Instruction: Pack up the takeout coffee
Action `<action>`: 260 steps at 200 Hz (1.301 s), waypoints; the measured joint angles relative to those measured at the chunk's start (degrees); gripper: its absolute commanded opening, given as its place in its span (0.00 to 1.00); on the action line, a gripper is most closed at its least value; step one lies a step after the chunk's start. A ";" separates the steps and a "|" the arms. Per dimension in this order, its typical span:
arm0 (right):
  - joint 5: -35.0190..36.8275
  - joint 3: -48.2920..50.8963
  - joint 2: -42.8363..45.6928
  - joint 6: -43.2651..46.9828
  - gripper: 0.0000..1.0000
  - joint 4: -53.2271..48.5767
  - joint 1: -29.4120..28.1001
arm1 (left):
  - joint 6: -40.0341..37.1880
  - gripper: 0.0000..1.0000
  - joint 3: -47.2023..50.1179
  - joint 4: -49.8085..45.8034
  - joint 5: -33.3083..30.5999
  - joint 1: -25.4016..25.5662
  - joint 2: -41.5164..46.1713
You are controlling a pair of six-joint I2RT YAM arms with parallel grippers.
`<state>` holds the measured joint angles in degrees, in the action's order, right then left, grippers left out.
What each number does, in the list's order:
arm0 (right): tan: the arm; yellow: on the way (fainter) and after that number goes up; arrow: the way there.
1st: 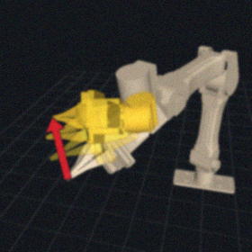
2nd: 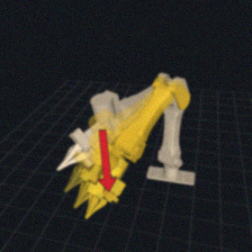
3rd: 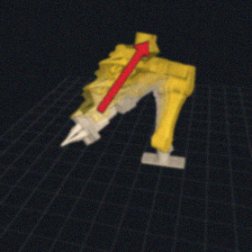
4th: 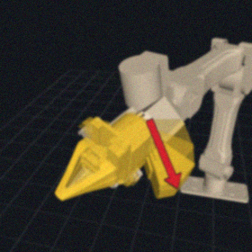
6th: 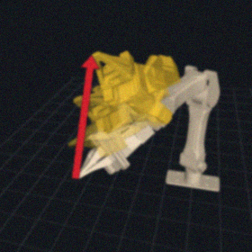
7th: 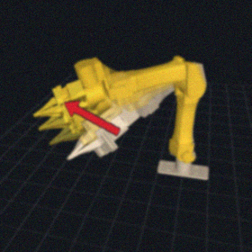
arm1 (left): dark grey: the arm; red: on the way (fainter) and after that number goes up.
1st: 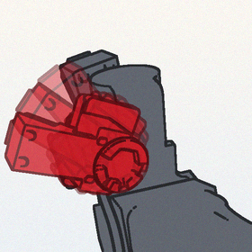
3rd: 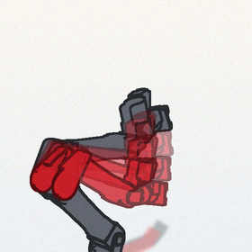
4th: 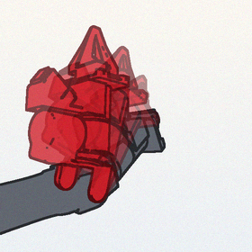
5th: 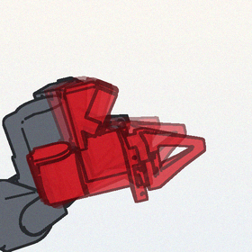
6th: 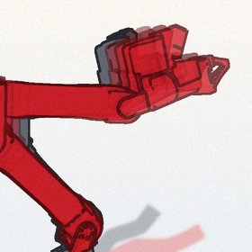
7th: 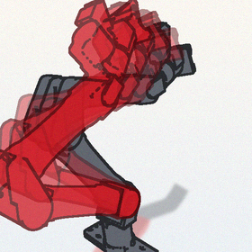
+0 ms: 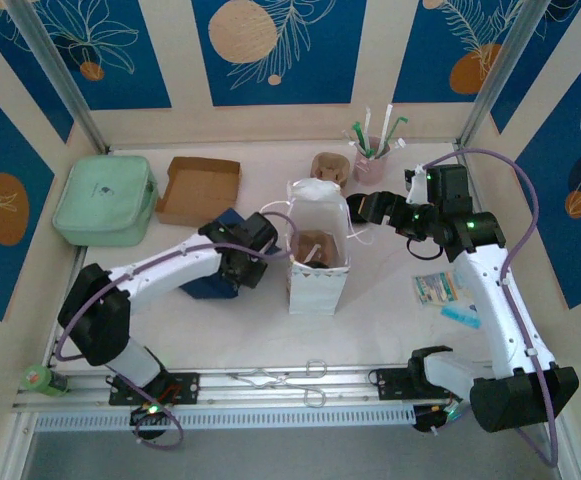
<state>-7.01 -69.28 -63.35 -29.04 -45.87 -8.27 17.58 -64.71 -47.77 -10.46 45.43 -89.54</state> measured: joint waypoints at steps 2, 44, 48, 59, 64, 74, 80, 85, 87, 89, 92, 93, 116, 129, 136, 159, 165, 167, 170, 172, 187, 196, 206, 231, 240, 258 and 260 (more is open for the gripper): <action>0.00 0.00 0.00 0.00 0.86 0.00 0.00 | 0.07 0.00 0.42 0.02 0.04 0.09 0.02; 0.09 0.00 0.00 0.00 0.86 0.04 -0.02 | 2.89 0.00 11.04 4.87 -0.07 0.24 8.52; 0.09 0.00 0.00 0.00 0.86 0.04 -0.02 | 3.37 0.00 12.35 5.79 -0.04 0.24 10.34; 0.09 0.00 0.00 0.00 0.86 0.07 -0.02 | 5.25 0.00 16.37 8.94 0.00 0.24 15.96; 0.09 0.00 0.00 0.00 0.86 0.07 -0.02 | 6.47 0.00 18.43 10.71 0.02 0.24 18.97; 0.09 0.00 0.00 0.00 0.86 0.07 -0.02 | 8.50 0.00 22.62 14.14 0.37 0.24 24.68; 0.09 0.00 0.00 0.00 0.86 0.07 -0.02 | 9.70 0.00 24.94 15.93 0.46 0.24 27.67; 0.09 0.00 0.00 0.00 0.86 0.09 -0.02 | 11.02 0.00 26.97 17.68 0.55 0.24 30.23; 0.09 0.00 0.00 0.00 0.86 0.09 -0.02 | 11.34 0.00 27.91 18.34 0.63 0.24 31.32; 0.09 0.00 0.00 0.00 0.86 0.09 -0.04 | 11.80 0.00 28.50 18.75 0.63 0.24 32.11; 0.09 0.00 0.00 0.00 0.86 0.09 -0.04 | 12.52 0.00 29.88 19.91 0.66 0.24 33.59; 0.09 0.00 0.00 0.00 0.86 0.09 -0.04 | 12.61 0.00 30.16 20.06 0.66 0.24 33.90; 0.09 0.00 -0.02 -0.02 0.86 0.24 -0.39 | 16.83 0.00 36.68 23.26 0.63 0.24 41.20; 0.09 0.00 -0.02 -0.07 0.86 0.28 -0.66 | 18.69 0.00 38.58 23.82 0.61 0.24 42.97; 0.09 0.00 -0.04 -0.17 0.86 0.28 -0.76 | 19.74 0.00 39.41 24.24 0.61 0.22 43.60; 0.11 -0.04 -0.11 -0.20 0.86 0.31 -1.16 | 23.47 0.03 42.97 26.03 0.24 0.15 47.17; 0.11 -0.04 -0.11 -0.20 0.86 0.31 -1.25 | 24.90 0.03 44.22 26.27 -0.11 0.07 48.98; 0.11 -0.04 -0.11 -0.20 0.86 0.31 -1.29 | 25.38 0.03 44.76 26.36 -0.22 0.04 49.66; 0.11 -0.04 -0.11 -0.20 0.86 0.31 -1.33 | 26.14 0.03 45.44 26.43 -0.44 0.00 50.88; 0.11 -0.04 -0.11 -0.20 0.86 0.31 -1.38 | 26.64 0.03 45.99 26.64 -0.57 -0.04 51.65; 0.13 -0.07 -0.11 -0.20 0.86 0.26 -1.51 | 30.56 0.02 49.35 26.75 -1.99 -0.11 58.42; 0.20 -0.11 -0.11 -0.17 0.86 0.22 -1.53 | 33.16 0.02 51.10 26.34 -3.06 -0.22 62.95; 0.37 -0.15 -0.11 -0.17 0.86 0.22 -1.53 | 36.39 0.02 52.87 25.57 -4.39 -0.31 69.24; 1.57 -0.48 -0.11 -0.15 0.87 0.22 -2.73 | 43.54 0.04 56.70 22.64 -6.69 -0.46 84.46; 2.58 -0.94 -0.09 -0.11 0.87 0.09 -4.02 | 45.24 0.10 56.61 23.10 -7.28 -0.55 86.82; 4.46 -2.58 -0.09 0.13 0.87 -0.26 -6.84 | 47.17 0.19 56.61 23.04 -7.43 -0.76 85.37; 4.70 -2.82 -0.09 0.13 0.87 -0.33 -7.13 | 47.41 0.21 56.61 23.06 -7.39 -0.79 84.96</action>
<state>-2.31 -72.10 -63.44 -28.91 -46.19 -15.40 64.99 -8.10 -24.71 -17.85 44.64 -4.58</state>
